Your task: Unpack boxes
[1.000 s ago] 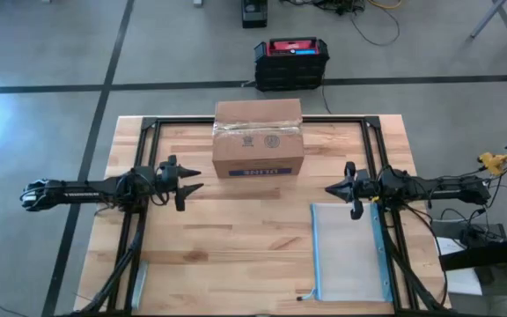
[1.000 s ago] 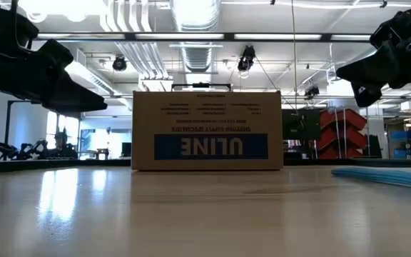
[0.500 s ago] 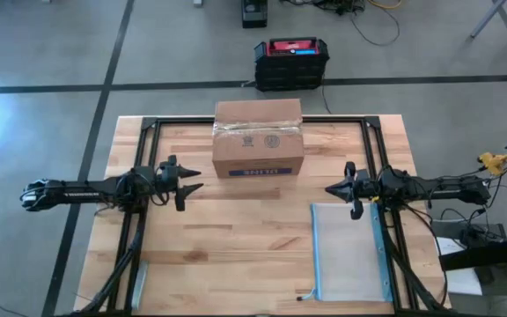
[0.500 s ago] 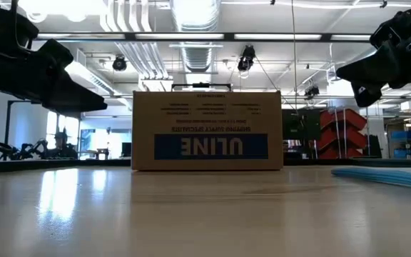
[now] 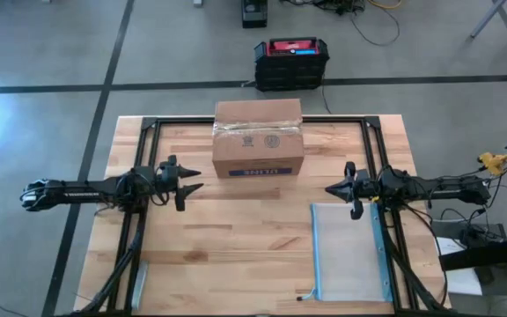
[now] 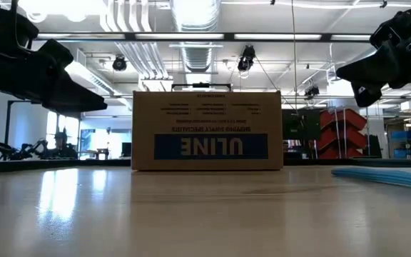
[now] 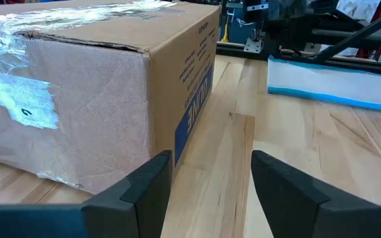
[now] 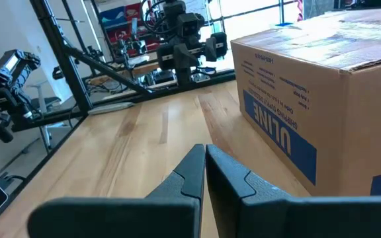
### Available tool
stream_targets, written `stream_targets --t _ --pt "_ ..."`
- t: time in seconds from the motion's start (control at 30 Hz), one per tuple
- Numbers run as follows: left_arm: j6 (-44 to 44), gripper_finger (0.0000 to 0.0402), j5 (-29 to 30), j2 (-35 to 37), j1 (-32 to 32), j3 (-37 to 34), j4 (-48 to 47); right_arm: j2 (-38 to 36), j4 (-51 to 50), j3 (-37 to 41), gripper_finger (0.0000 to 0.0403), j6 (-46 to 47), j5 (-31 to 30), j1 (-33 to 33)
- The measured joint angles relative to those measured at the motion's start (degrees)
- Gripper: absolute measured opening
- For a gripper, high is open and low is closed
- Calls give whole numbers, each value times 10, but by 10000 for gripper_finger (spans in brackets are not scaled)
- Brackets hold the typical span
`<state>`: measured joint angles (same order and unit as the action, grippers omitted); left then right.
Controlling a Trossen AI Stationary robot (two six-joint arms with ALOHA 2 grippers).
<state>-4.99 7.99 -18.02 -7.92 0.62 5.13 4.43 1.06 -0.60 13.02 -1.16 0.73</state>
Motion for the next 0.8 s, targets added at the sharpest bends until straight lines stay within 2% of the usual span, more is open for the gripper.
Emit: stream_targets --t 0.8 --pt "0 187 0 0 0 0 0 0 0 0 0 0 0 0"
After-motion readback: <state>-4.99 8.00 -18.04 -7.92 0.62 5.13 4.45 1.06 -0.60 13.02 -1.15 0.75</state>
